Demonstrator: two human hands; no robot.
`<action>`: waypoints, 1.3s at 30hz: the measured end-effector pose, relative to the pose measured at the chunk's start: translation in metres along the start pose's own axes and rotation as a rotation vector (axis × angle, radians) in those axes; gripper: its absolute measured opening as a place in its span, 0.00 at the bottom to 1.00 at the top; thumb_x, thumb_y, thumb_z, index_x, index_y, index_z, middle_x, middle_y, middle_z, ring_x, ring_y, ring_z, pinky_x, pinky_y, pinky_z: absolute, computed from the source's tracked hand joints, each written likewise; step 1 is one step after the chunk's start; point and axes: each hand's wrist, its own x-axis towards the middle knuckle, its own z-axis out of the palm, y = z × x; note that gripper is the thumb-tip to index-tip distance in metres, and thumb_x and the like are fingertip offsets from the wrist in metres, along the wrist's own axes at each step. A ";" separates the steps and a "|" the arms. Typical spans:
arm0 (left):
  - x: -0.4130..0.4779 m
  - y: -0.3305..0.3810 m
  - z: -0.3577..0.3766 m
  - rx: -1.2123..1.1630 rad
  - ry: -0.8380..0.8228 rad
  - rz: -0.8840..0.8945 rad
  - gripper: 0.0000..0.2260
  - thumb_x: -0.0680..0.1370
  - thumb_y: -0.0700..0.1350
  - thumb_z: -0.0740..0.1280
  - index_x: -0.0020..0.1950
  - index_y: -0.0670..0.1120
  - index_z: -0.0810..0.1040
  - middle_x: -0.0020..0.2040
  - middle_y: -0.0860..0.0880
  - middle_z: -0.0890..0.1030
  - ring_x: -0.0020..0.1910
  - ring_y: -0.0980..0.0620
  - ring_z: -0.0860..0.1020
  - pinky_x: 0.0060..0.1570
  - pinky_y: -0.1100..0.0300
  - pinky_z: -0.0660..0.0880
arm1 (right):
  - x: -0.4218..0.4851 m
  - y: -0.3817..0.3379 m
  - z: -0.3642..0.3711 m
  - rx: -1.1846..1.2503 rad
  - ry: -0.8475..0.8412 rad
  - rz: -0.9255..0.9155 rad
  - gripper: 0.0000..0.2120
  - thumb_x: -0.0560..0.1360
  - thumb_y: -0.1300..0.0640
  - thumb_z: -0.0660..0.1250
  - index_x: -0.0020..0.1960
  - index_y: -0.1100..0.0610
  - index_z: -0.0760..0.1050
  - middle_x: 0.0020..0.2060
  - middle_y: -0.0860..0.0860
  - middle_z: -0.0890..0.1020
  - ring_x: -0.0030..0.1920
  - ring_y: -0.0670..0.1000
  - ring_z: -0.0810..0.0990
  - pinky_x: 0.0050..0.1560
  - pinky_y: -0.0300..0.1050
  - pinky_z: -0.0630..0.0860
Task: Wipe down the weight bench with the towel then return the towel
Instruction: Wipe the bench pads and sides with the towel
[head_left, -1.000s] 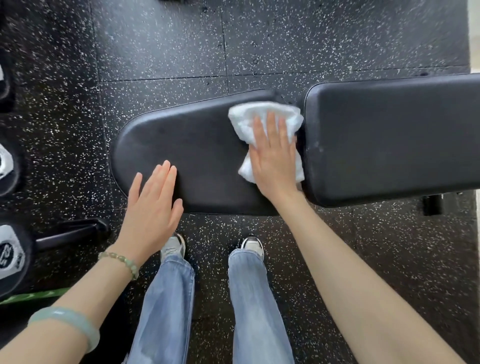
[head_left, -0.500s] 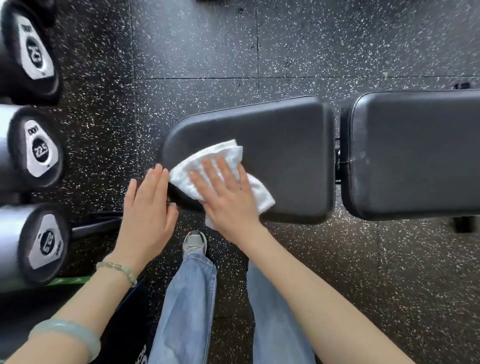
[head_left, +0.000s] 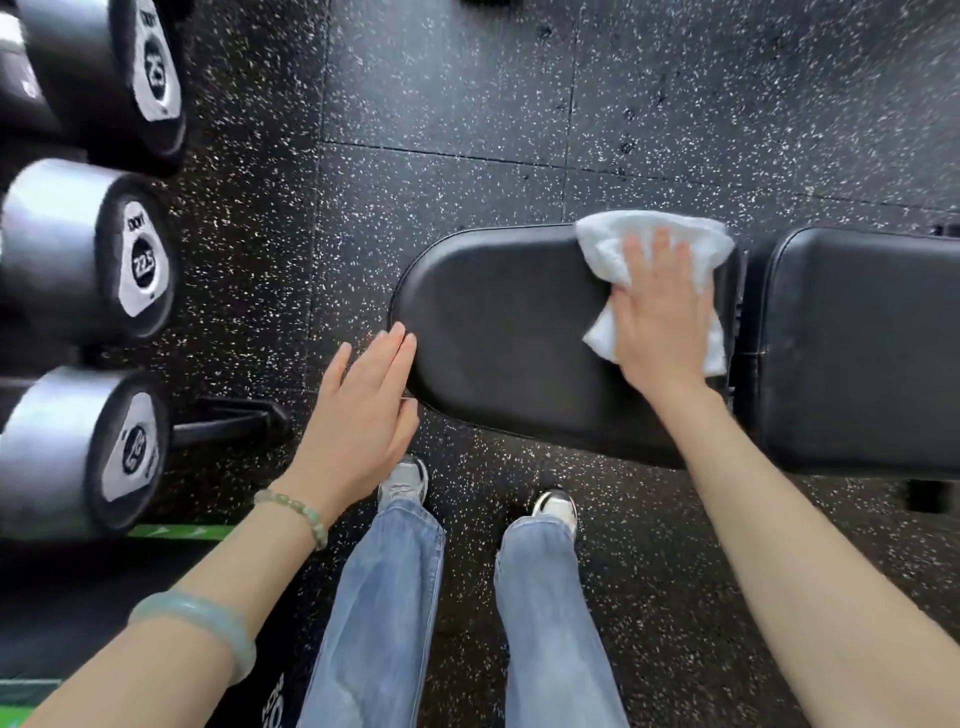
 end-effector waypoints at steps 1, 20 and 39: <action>-0.001 -0.001 0.001 0.003 0.001 0.006 0.26 0.79 0.49 0.51 0.75 0.38 0.62 0.75 0.42 0.64 0.73 0.48 0.61 0.73 0.48 0.51 | 0.000 0.004 -0.004 0.039 0.000 0.079 0.27 0.78 0.48 0.45 0.76 0.51 0.55 0.76 0.54 0.55 0.76 0.57 0.51 0.71 0.64 0.51; -0.018 -0.005 -0.007 -0.045 0.010 -0.121 0.28 0.78 0.49 0.49 0.77 0.39 0.54 0.77 0.42 0.57 0.76 0.48 0.54 0.75 0.50 0.46 | -0.101 -0.072 0.050 -0.035 0.106 -0.618 0.28 0.73 0.56 0.62 0.73 0.49 0.64 0.74 0.53 0.62 0.74 0.57 0.56 0.73 0.59 0.51; 0.012 0.017 0.000 -0.053 -0.031 -0.047 0.29 0.78 0.49 0.50 0.77 0.38 0.56 0.77 0.41 0.59 0.75 0.47 0.57 0.75 0.51 0.44 | -0.031 -0.126 0.033 0.048 0.089 -0.293 0.26 0.77 0.48 0.51 0.74 0.51 0.64 0.73 0.56 0.64 0.74 0.58 0.59 0.72 0.59 0.51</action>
